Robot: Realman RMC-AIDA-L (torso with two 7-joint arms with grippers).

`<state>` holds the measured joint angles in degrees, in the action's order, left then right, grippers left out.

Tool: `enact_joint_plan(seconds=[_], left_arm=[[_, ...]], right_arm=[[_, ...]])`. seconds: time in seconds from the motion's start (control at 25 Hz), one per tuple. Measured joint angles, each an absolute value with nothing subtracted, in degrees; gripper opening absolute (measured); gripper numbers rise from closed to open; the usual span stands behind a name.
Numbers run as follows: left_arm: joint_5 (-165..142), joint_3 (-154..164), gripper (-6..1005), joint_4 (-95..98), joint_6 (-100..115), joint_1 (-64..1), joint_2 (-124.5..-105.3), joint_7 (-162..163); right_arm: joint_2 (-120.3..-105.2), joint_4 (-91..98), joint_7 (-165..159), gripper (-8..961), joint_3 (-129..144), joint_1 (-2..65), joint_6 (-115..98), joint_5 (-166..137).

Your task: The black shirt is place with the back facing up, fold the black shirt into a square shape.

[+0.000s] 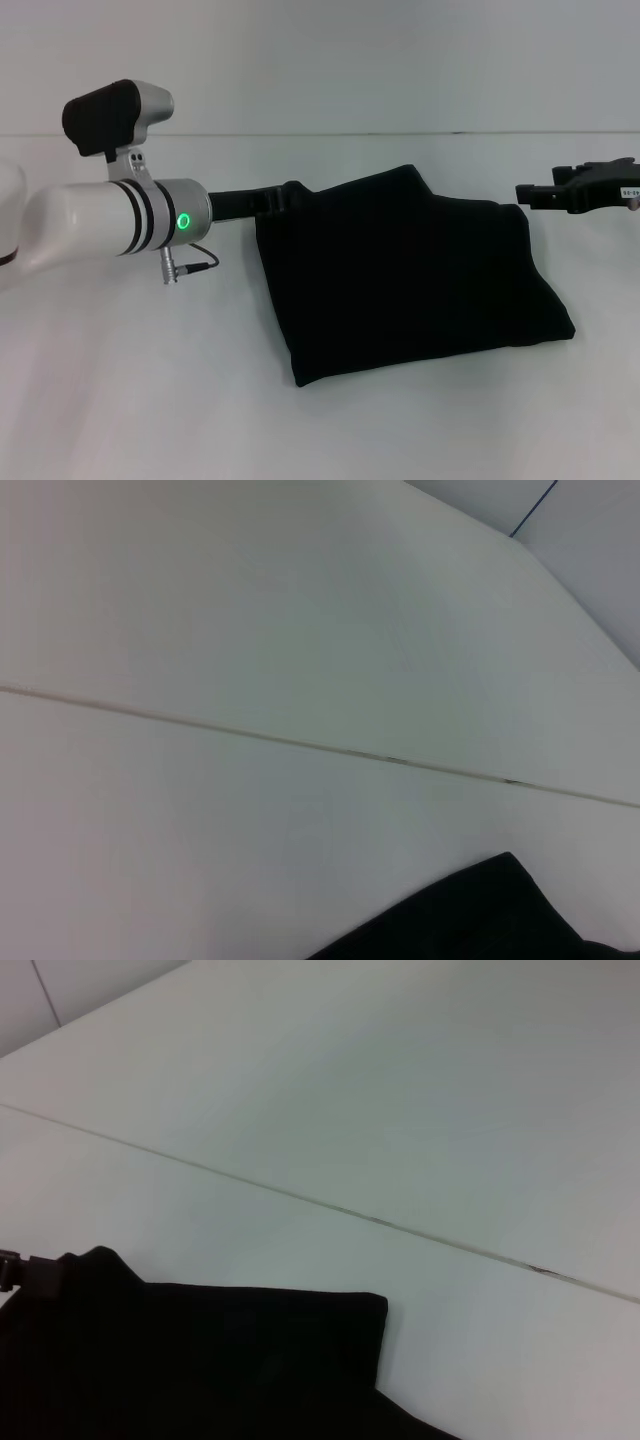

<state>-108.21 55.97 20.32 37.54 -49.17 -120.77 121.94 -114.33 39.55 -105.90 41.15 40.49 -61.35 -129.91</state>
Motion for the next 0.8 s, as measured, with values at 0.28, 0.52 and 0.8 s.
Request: enact_joint_plan(seconds=[0.28, 0.52, 0.8], left_arm=[[-108.2, 55.9, 275, 20.1, 37.5, -49.4, -120.51, 122.1], [-108.0, 55.9, 28, 20.1, 37.5, -49.5, -120.42, 122.1], [-108.0, 56.1, 3, 20.3, 38.4, -50.4, -119.32, 122.7]], right_arm=[[-114.33, 39.5, -105.9, 717, 41.0, 40.2, -61.3, -129.9], [-114.33, 39.5, -105.9, 715, 41.0, 40.0, -61.3, -129.9], [-114.33, 39.5, -105.9, 714, 41.1, 39.6, -61.3, -129.9]])
